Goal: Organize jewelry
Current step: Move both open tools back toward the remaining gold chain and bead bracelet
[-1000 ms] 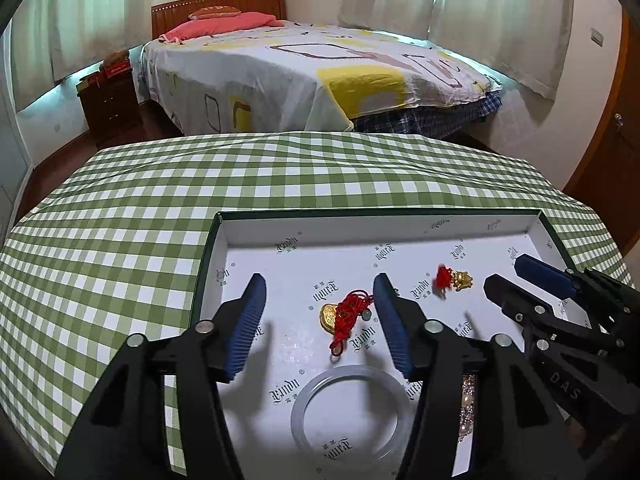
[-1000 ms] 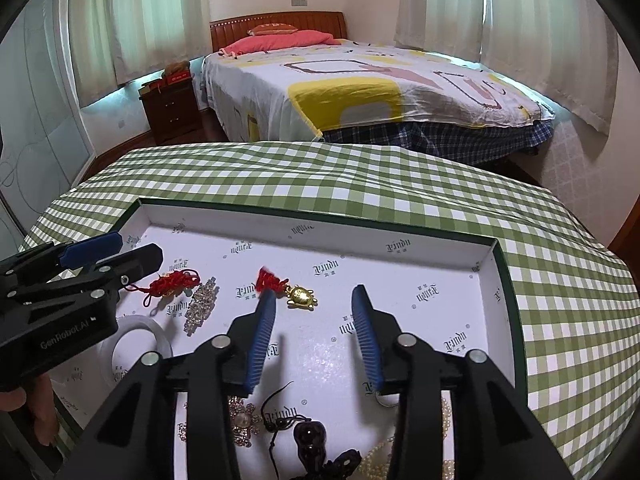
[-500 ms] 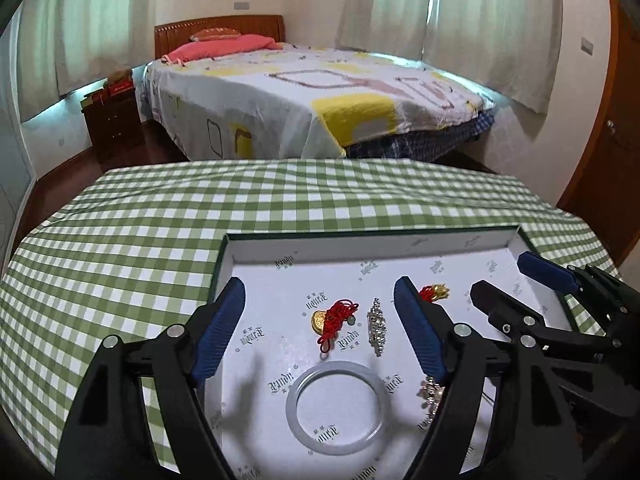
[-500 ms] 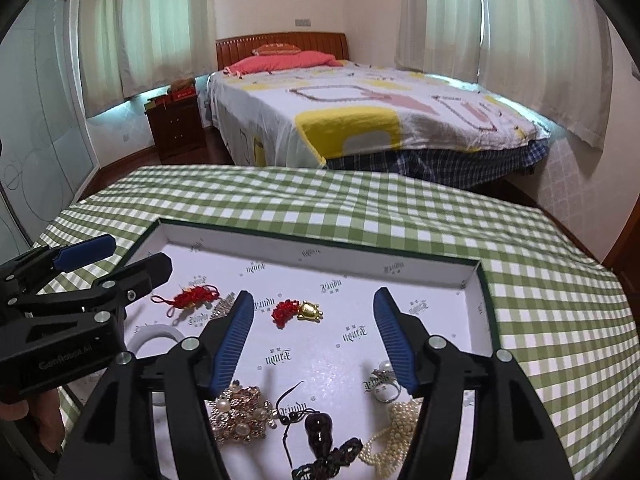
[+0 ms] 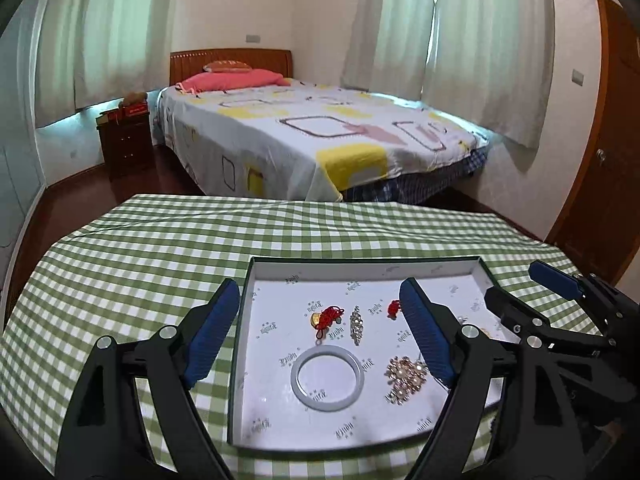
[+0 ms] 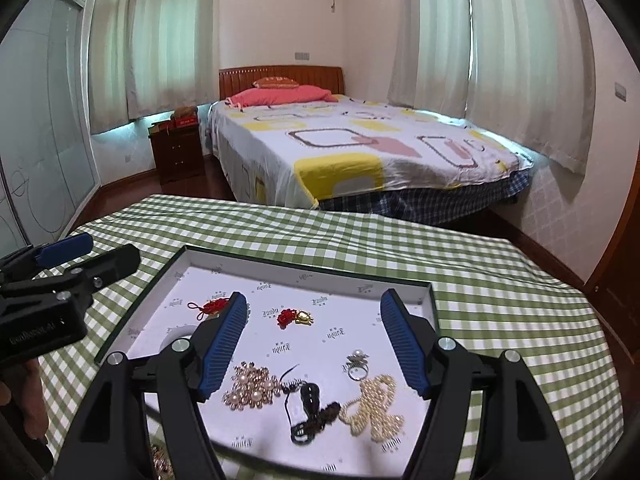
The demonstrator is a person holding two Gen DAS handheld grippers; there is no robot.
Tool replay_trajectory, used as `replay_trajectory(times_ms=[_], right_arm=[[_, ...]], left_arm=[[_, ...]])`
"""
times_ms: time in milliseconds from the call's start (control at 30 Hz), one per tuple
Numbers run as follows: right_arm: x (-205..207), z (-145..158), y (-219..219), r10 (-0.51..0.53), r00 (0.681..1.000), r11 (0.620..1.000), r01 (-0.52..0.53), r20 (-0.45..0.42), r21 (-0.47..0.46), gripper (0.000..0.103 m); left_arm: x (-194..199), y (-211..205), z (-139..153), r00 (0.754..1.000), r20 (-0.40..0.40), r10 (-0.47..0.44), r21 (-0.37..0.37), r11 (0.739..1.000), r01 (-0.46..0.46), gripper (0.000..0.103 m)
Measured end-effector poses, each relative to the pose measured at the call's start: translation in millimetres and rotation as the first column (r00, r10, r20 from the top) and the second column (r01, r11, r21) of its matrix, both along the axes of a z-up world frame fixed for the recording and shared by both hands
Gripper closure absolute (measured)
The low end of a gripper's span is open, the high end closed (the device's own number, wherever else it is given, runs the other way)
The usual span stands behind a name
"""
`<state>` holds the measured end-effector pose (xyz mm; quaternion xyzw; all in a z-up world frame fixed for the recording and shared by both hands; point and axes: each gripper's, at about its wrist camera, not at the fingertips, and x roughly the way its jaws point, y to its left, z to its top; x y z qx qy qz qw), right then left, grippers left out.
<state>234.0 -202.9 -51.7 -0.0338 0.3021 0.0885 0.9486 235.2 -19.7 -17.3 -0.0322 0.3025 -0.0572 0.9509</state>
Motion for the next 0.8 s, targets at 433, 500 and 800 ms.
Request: replay_trajectory(times_ms=[433,500,800], right_arm=[[-54.6,16.8,-13.2,-0.035,0.998,0.999,0.036,0.055,-0.014,0.033],[-61.3,14.4,-17.1,-0.044,0.998,0.999,0.045,0.052,-0.011,0.032],[-89.4,-13.9,-35.1,-0.099,0.995,0.995,0.099,0.016,0.001,0.031]], left_arm=[[-66.1,7.1,28.8,0.996,0.091,0.024,-0.032,0.999,-0.022,0.018],[-75.0,6.2,26.7,0.995,0.095,0.026,-0.029,0.999,-0.023,0.017],[-103.1,6.4,-1.3,0.998,0.064,0.030,-0.036,0.999,-0.028,0.017]])
